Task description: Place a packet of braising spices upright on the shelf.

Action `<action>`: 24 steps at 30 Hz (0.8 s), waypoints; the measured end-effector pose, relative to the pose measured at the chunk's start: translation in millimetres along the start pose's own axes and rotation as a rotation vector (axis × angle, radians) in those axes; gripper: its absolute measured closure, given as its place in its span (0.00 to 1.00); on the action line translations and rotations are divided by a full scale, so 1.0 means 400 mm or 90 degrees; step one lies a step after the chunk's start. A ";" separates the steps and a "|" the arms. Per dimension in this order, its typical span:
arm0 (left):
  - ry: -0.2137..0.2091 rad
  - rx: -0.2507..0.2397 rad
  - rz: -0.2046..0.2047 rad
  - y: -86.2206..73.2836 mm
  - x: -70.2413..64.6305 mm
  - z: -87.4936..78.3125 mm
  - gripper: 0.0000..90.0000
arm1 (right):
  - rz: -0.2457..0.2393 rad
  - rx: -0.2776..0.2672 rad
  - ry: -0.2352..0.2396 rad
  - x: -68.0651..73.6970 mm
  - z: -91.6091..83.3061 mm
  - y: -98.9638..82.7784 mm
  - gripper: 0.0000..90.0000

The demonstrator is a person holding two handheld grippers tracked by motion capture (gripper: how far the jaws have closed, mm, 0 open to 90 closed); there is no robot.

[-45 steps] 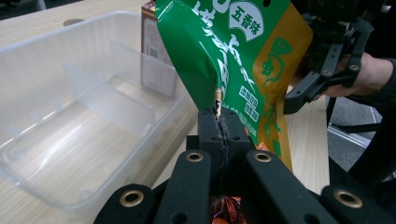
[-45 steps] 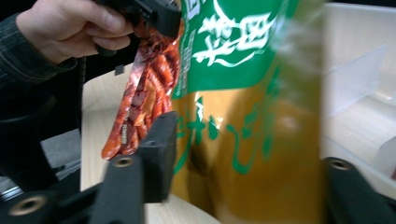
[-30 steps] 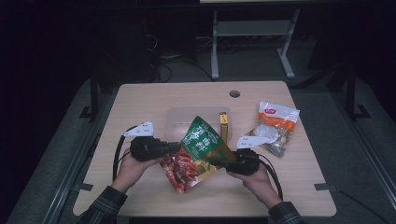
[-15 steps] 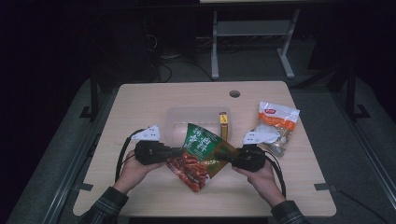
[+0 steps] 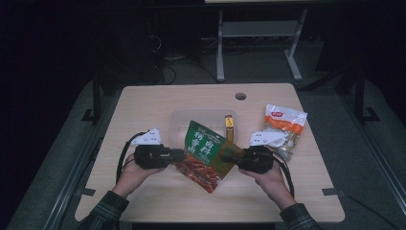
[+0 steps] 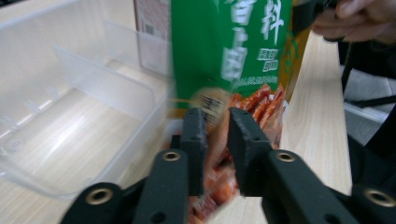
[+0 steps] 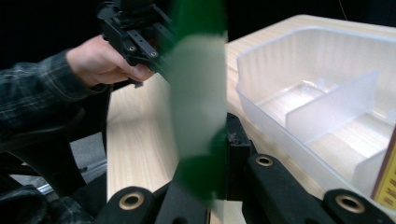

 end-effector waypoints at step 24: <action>0.098 0.106 0.003 -0.140 -0.017 -0.049 0.16 | -0.044 0.024 0.010 0.036 -0.013 0.077 1.00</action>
Point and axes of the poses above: each handheld gripper's, and its own axes: z roughly forward along the jaws, y roughly out of its top, x roughly to its left, the point moved 4 cm from there along z, roughly forward along the jaws, and after that the axes turned 11 degrees about z, right-handed, at the moved point
